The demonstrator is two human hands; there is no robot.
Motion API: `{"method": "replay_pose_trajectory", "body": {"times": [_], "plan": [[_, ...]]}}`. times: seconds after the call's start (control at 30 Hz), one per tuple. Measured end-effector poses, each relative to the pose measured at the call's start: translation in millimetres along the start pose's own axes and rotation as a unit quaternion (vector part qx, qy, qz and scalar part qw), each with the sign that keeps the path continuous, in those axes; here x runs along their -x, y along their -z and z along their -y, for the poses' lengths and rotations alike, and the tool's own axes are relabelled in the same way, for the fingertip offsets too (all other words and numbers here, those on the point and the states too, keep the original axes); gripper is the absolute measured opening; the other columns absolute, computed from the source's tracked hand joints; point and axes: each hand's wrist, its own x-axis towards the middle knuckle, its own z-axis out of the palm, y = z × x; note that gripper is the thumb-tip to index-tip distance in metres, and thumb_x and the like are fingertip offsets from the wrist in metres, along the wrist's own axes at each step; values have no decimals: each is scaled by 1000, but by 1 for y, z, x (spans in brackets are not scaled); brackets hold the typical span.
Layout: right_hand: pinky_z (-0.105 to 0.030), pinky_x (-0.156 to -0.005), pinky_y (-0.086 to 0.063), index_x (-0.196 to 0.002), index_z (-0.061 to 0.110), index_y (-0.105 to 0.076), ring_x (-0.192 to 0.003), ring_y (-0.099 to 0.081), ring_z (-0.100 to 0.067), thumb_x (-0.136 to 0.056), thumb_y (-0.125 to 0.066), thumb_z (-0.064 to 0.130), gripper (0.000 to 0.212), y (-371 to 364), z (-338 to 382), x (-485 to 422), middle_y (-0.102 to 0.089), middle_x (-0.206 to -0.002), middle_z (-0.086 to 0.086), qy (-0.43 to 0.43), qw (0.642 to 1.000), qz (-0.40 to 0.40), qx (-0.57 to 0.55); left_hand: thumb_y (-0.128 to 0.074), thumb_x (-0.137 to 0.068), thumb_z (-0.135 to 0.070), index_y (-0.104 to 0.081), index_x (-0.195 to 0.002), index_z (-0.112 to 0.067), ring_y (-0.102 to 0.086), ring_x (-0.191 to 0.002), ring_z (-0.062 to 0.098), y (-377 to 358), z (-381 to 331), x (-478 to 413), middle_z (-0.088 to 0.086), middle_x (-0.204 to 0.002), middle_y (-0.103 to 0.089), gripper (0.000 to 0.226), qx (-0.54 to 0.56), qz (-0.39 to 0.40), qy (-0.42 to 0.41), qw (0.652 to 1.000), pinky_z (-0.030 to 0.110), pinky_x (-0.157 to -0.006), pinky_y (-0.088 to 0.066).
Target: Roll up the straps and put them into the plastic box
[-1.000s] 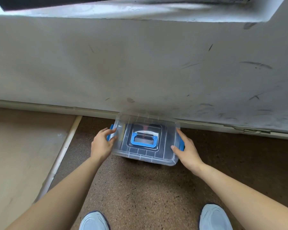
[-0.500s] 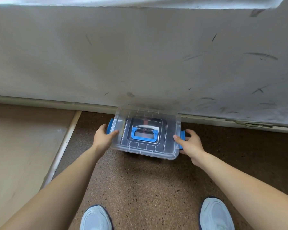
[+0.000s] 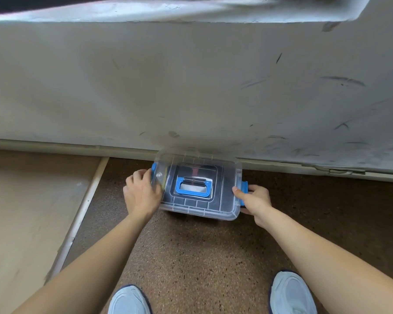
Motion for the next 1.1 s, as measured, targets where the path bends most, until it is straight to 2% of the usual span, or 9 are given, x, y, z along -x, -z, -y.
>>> {"method": "replay_pose_trajectory", "body": {"times": [0.07,0.17,0.3,0.47,0.6,0.8,0.9,0.97,1.1], "plan": [[-49,-93,-59,-139,12,-54,-106,-68,-25,-90,-78,28,57,-1,-2,0,-66,-121,-9,30,999,-9,34,-53,-95,-59,-38,-155,-33,-31,-148,30,2,-22,13,5,-159,-40,67,-14,11,-101,995,49,-117,-32],[-44,-94,-59,-130,15,-59,-99,-67,-18,-90,-77,31,47,-1,-5,2,-67,-115,-4,78,994,-20,78,-41,-88,-82,-20,-160,-47,-6,-158,27,-4,-64,32,-4,-171,-15,83,-13,135,-240,961,53,-125,-10],[-41,-90,-61,-122,19,-61,-96,-67,-16,-89,-78,28,39,1,-5,2,-68,-111,-2,90,992,-23,87,-35,-77,-96,-4,-159,-54,16,-157,37,-23,-88,46,-6,-173,4,97,-94,212,-257,938,63,-122,8],[-36,-91,-60,-138,8,-57,-104,-68,-18,-85,-82,21,60,7,0,0,-69,-113,-3,73,995,-19,68,-35,-72,-100,-6,-158,-56,10,-157,41,-24,-90,40,-5,-174,-2,101,-126,221,-245,936,66,-123,2],[-14,-66,-49,-124,10,-69,-89,-65,-9,-89,-78,19,38,1,6,5,-73,-114,-6,137,975,-55,169,-38,-72,-98,-8,-158,-55,8,-157,42,-19,-97,38,-4,-174,-3,101,-135,239,-238,932,67,-123,0],[-11,-59,-42,-114,13,-75,-81,-62,-6,-92,-75,22,24,0,5,5,-75,-107,-4,189,943,-60,267,-37,-71,-99,-9,-158,-56,8,-157,42,-20,-96,38,-5,-174,-3,101,-129,239,-239,932,68,-123,1],[-22,-74,-54,-121,14,-73,-91,-64,-8,-92,-75,26,32,8,6,2,-74,-110,-2,200,941,-24,270,-38,-72,-98,-8,-158,-56,9,-157,41,-19,-95,38,-5,-174,-2,100,-121,239,-239,933,67,-123,2],[-31,-82,-59,-128,15,-69,-98,-68,-12,-91,-75,32,41,18,9,-3,-73,-114,-2,182,951,15,250,-37,-73,-97,-5,-158,-55,11,-157,40,-16,-94,41,-6,-174,1,99,-121,242,-244,931,66,-124,3],[-24,-71,-56,-126,14,-70,-84,-70,-13,-93,-73,36,40,39,24,-5,-69,-116,0,115,942,84,304,-45,-81,-89,-4,-158,-54,11,-158,37,-5,-96,38,-7,-173,5,94,-111,274,-249,922,64,-124,0]]}}
